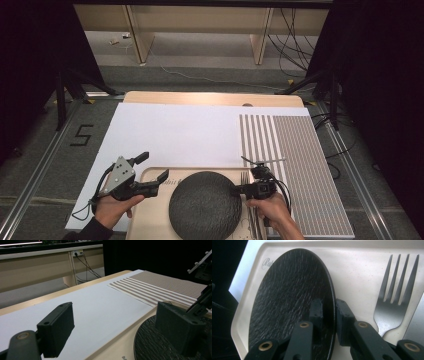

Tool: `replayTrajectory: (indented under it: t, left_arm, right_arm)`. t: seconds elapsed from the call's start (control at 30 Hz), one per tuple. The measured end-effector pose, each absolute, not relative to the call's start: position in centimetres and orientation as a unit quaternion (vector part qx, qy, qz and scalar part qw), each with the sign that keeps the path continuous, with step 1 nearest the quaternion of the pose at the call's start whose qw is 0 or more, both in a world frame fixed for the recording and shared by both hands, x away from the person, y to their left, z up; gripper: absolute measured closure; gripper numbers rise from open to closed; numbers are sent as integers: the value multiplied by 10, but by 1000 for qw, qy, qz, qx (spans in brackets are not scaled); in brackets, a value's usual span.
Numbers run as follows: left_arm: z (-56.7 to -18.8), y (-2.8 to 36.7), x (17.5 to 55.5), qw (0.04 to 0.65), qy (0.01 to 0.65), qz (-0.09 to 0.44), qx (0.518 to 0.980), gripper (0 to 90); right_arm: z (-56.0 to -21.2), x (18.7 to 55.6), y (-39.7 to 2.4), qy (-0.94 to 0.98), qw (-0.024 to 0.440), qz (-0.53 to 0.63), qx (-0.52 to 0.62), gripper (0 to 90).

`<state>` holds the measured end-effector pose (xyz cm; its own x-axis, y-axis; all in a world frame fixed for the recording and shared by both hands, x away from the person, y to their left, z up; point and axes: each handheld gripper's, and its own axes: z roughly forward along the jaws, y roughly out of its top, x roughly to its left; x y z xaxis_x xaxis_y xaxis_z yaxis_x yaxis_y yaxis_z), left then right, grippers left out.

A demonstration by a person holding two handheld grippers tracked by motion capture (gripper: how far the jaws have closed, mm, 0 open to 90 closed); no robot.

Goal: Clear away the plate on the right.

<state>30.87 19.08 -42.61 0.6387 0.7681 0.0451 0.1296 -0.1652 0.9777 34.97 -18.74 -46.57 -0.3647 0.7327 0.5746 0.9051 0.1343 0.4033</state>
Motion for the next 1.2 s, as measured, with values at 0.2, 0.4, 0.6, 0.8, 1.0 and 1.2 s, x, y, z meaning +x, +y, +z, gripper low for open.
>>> replayTrajectory:
  t: [0.2, 0.4, 0.6, 0.8, 1.0, 1.2]
  left_arm:
    - [-426, 191, 309, 563, 317, 284, 709, 157]
    - [-426, 191, 309, 564, 317, 283, 708, 156]
    - [-426, 191, 308, 563, 317, 283, 709, 156]
    - [-426, 191, 308, 564, 317, 282, 708, 157]
    - [-426, 191, 308, 565, 317, 282, 708, 157]
    - [-426, 191, 308, 566, 317, 280, 707, 156]
  right_arm:
    - [-467, 349, -184, -755, 113, -343, -547, 755]
    - [-469, 349, -180, -772, 96, -325, -538, 722]
    - [-463, 346, -173, -797, 51, -306, -518, 683]
    - [-454, 344, -174, -806, 26, -314, -501, 562]
    - [-441, 342, -178, -801, 2, -349, -485, 439]
    - [-432, 340, -185, -791, -19, -384, -475, 388]
